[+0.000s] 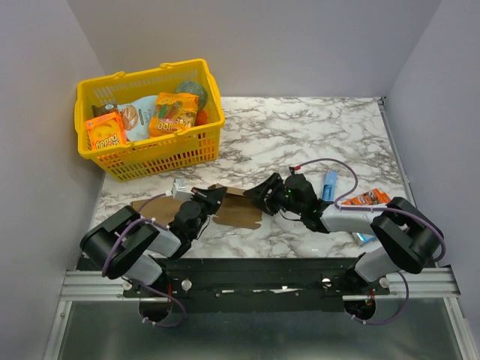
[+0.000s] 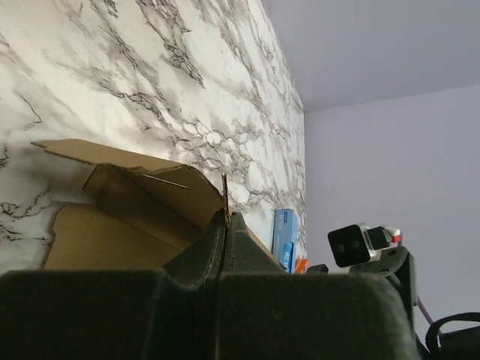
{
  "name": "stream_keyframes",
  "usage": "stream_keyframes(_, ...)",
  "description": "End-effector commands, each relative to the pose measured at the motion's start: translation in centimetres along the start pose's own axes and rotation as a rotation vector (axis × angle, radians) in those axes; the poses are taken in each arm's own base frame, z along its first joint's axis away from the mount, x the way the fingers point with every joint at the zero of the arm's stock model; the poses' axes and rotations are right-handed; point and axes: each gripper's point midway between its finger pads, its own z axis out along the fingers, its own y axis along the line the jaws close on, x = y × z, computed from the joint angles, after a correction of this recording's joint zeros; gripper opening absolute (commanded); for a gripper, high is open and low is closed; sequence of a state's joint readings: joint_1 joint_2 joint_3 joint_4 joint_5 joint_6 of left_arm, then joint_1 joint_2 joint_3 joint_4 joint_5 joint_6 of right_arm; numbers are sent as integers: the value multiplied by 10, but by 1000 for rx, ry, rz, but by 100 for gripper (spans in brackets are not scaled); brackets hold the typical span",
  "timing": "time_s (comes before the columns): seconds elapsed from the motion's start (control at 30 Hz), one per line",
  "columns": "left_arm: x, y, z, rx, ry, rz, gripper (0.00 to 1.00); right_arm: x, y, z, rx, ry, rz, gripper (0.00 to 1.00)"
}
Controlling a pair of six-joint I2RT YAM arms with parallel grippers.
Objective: Fold the paper box
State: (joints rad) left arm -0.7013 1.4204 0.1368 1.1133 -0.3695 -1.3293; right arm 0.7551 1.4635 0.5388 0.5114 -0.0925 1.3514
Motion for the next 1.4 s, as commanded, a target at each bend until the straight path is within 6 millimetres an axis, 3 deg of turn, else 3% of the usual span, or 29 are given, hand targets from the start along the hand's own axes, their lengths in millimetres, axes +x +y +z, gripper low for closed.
stream_keyframes(0.0, 8, -6, -6, 89, 26, 5, 0, -3, 9, 13, -37, 21, 50, 64)
stream_keyframes(0.17, 5, -7, -9, 132, 1, -25, 0, -10, -3, 12, 1, -27, 69, 63)
stream_keyframes(0.6, 9, -25, -5, 212, 17, -7, 0, -17, -2, 4, 38, -63, 5, 66)
stream_keyframes(0.67, 11, -27, -2, 201, 25, 0, 0, -19, 6, -3, 15, -67, -26, 67)
stream_keyframes(0.73, 8, -38, 0, 216, 16, 4, 0, -18, 7, -8, 24, -63, -41, 69)
stream_keyframes(0.8, 5, -50, 4, 235, 5, 22, 0, -21, 21, -19, -5, -75, -63, 73)
stream_keyframes(0.87, 6, -51, 6, 199, 18, 47, 0, -26, 28, -25, 8, -90, -145, 75)
stream_keyframes(0.9, 6, -63, 13, 194, 25, 46, 0, -30, 37, -31, 0, -105, -191, 76)
stream_keyframes(0.93, 14, -44, 15, 74, 72, 92, 0, -30, 30, -35, 44, -92, -291, 77)
stream_keyframes(0.97, 14, -42, 18, 22, 84, 115, 0, -43, 40, -38, 51, -148, -344, 77)
stream_keyframes(1.0, 11, -55, 25, 3, 85, 137, 0, -48, 45, -43, 49, -170, -404, 77)
stream_keyframes(1.03, 11, -45, 22, -61, 103, 172, 0, -52, 41, -46, 74, -169, -543, 77)
stream_keyframes(1.2, 18, -56, 20, -34, 237, 159, 0, -67, 63, -55, 100, -162, -849, 74)
stream_keyframes(1.3, 22, -43, 19, -68, 304, 169, 0, -69, 74, -57, 85, -147, -1029, 74)
stream_keyframes(1.37, 22, -37, 19, -84, 315, 166, 0, -71, 68, -54, 121, -129, -1148, 74)
